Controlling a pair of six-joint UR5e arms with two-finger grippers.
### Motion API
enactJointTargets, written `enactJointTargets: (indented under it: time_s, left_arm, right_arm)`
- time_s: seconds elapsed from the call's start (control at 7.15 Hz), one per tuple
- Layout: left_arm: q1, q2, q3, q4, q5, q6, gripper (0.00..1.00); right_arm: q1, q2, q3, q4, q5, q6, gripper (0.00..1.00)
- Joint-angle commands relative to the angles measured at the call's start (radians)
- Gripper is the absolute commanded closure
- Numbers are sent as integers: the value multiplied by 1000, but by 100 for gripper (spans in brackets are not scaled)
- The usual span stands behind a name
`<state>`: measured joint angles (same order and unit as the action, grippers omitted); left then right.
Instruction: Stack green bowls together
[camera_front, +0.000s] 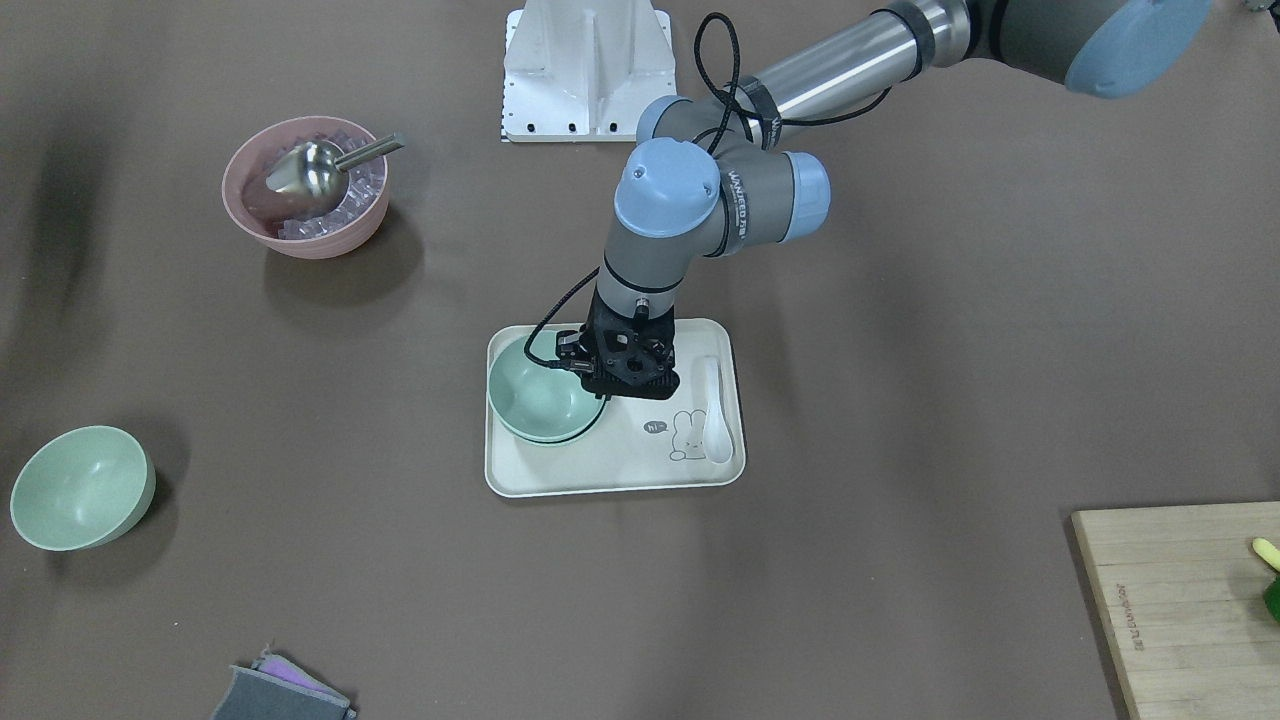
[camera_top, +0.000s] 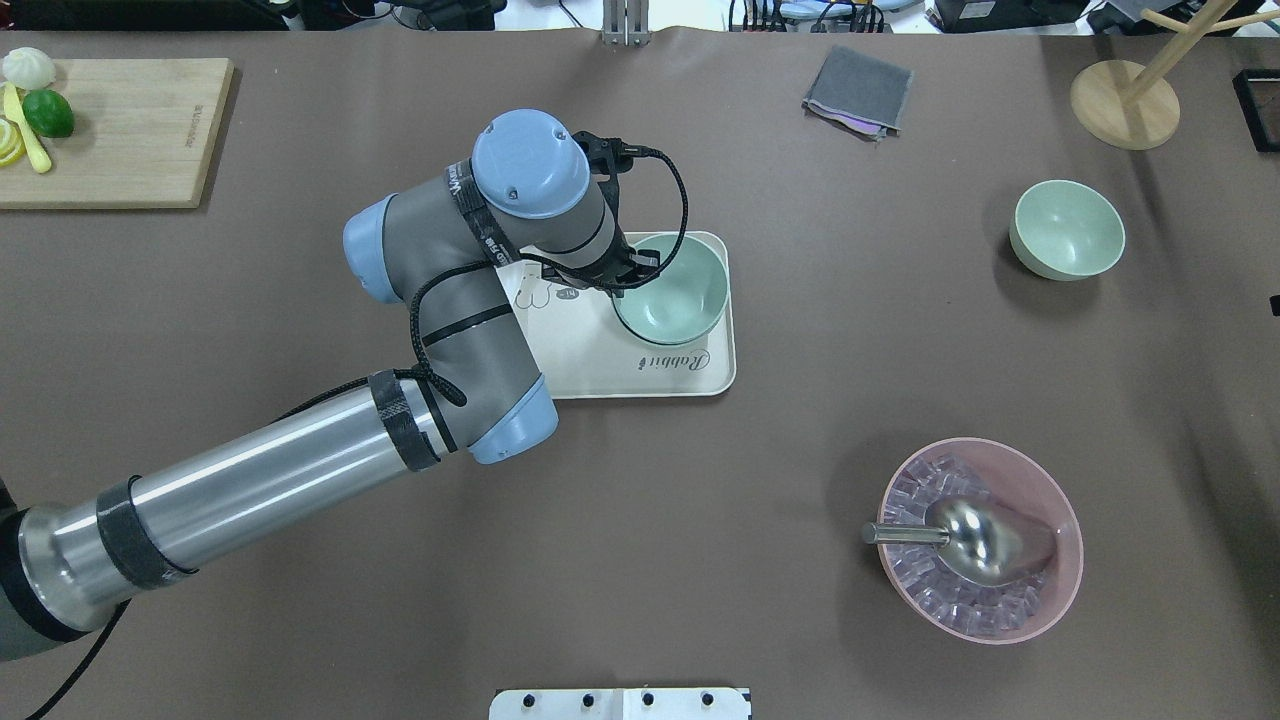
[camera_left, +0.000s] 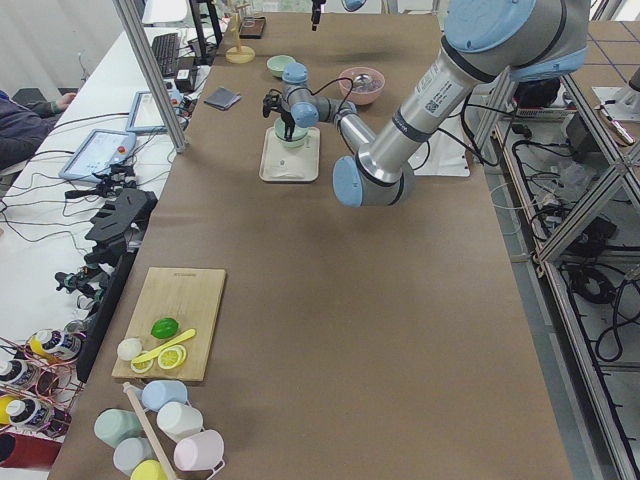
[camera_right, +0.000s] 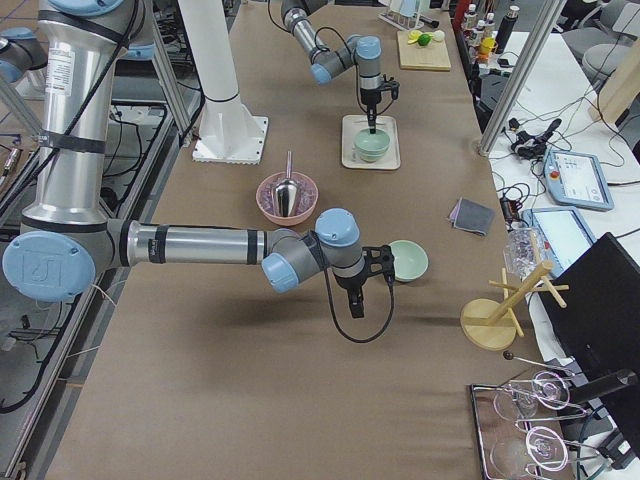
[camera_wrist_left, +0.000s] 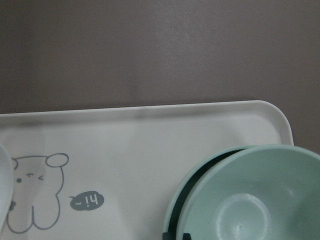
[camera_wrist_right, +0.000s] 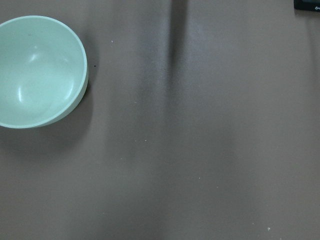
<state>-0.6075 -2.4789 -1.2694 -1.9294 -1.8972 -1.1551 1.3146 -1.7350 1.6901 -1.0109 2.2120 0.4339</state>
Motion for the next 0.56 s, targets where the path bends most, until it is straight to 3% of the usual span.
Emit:
enactJointTargets:
  time_s: [0.0,0.28,0.42]
  left_arm:
    - [0,0,5,-14,0,2,84]
    - [0,0,4,-31,0,5,32]
    - [0,0,2,-36,0,5,19]
  right_arm:
    - [0,0,0,0,0,-1,0]
    - [0,0,-1,2,0,-1,0]
    - [0,0,-1,0,0,-1,0]
